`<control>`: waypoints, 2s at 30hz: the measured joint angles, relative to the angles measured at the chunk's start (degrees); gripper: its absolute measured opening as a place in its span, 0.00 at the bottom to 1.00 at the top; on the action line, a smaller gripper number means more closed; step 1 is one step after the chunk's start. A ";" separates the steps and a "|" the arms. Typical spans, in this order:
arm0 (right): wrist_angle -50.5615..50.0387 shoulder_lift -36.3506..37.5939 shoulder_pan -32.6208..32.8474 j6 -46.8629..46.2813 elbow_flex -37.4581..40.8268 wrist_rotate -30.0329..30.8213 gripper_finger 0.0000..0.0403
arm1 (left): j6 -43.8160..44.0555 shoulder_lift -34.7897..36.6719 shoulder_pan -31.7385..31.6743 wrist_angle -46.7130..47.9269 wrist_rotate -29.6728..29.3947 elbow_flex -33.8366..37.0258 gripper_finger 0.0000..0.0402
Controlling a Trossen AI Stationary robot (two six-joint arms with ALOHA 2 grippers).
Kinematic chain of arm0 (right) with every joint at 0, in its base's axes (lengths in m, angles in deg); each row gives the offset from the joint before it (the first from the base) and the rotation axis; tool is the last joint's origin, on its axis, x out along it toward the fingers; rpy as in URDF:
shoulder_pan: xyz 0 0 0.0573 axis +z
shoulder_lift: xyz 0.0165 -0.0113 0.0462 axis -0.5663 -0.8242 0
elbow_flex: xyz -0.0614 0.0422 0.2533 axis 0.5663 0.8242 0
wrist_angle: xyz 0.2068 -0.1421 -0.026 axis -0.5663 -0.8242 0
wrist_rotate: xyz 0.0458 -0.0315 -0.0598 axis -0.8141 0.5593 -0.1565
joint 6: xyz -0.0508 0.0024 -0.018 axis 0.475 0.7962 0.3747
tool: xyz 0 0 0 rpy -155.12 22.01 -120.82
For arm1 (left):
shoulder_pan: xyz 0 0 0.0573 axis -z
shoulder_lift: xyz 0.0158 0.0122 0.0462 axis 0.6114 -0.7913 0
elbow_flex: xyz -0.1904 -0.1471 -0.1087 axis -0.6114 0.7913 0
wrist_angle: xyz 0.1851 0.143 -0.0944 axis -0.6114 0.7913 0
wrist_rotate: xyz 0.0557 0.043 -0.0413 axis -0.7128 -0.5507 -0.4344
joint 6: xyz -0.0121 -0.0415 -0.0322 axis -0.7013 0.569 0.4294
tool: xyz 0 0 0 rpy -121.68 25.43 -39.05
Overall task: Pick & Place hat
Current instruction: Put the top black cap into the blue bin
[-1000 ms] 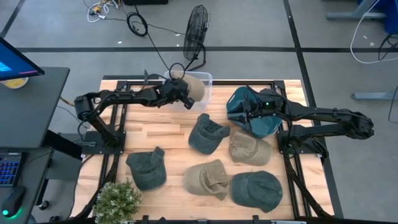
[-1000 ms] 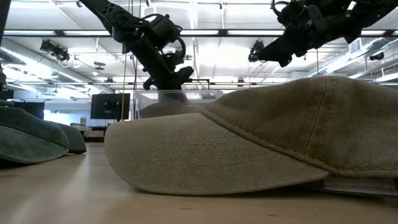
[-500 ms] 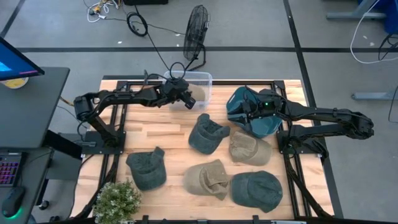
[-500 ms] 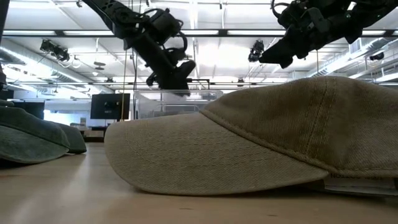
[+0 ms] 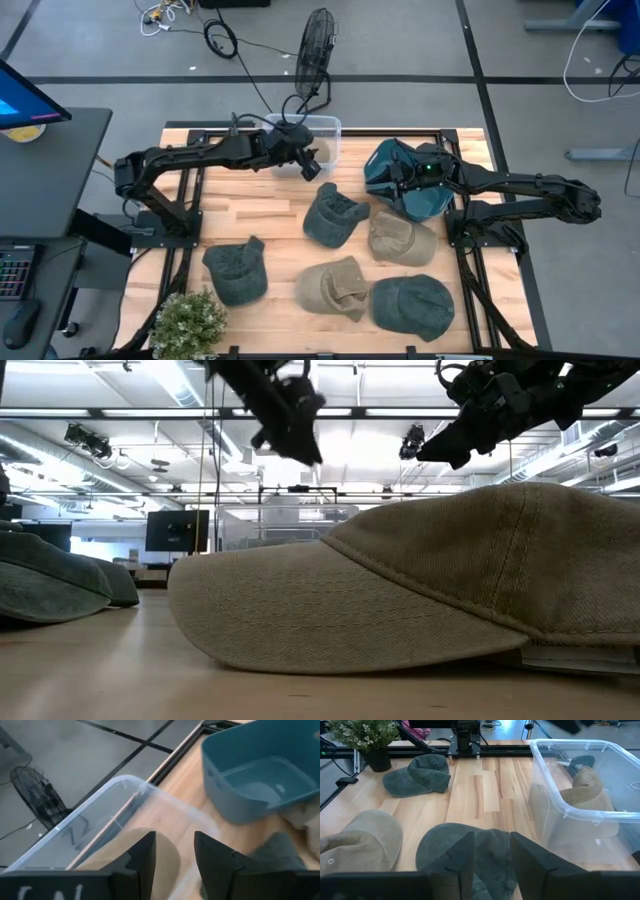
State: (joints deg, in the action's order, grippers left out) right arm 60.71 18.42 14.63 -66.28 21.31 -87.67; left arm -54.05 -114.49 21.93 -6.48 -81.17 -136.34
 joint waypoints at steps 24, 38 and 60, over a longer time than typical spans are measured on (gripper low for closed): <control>9.00 -6.39 15.25 -5.38 -0.57 16.29 0.44 | 1.95 24.73 15.39 -15.64 -6.17 30.31 0.31; -7.80 -36.87 15.28 -8.56 -19.91 17.54 0.45 | 8.06 24.58 15.96 -22.09 -6.21 39.33 0.31; -11.24 -43.09 15.37 -20.13 -23.65 15.21 0.04 | 8.06 24.58 15.99 -21.39 -6.19 39.31 0.31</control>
State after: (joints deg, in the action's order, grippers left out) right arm 49.47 -24.67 30.00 -86.41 -2.34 -72.46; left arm -45.99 -89.91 37.92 -27.87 -87.35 -97.03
